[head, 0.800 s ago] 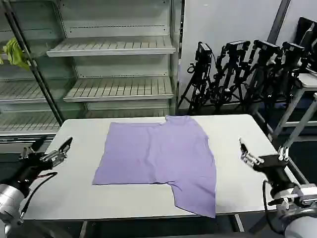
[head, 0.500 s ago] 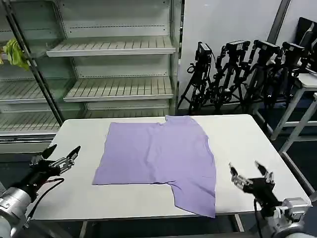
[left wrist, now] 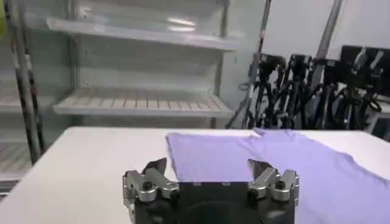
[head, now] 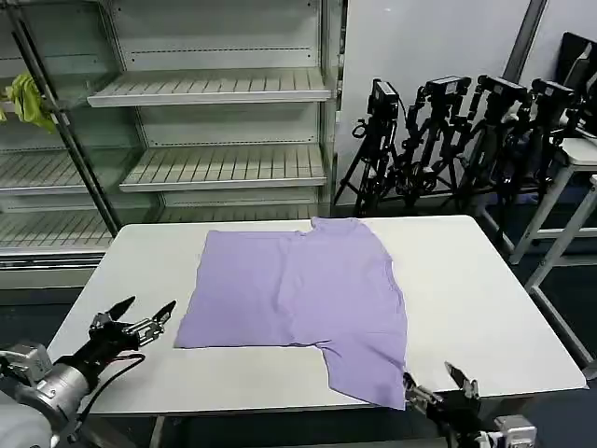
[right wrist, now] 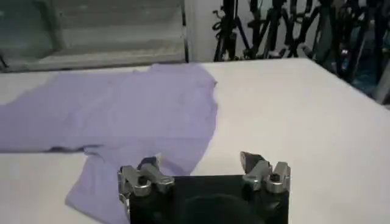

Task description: Fold and organize the clothes.

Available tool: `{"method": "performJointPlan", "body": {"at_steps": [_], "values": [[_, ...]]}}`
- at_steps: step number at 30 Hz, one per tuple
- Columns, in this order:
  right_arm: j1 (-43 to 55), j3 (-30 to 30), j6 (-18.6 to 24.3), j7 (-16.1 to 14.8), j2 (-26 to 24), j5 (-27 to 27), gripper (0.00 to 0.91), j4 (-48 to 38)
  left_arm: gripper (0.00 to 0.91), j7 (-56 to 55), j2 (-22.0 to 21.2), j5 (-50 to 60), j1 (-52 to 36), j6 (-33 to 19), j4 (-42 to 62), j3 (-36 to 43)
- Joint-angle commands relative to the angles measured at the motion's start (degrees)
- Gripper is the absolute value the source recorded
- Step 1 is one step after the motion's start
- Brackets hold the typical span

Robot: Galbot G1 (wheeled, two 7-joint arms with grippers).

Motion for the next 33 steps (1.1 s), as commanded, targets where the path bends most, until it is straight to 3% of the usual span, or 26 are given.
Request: {"method": "performJointPlan", "body": {"at_steps": [1, 33], "values": [[-0.96, -3.58, -0.26, 0.36, 0.36, -0.77, 0.907, -0.31, 0.907, 0.17, 0.17, 1.57, -0.11, 0.27, 1.86, 3.1], [2.03, -6.8, 0.61, -0.83, 2.8, -3.48, 0.907, -2.61, 0.907, 2.34, -0.89, 7.77, -2.33, -1.4, 10.68, 12.84]]}}
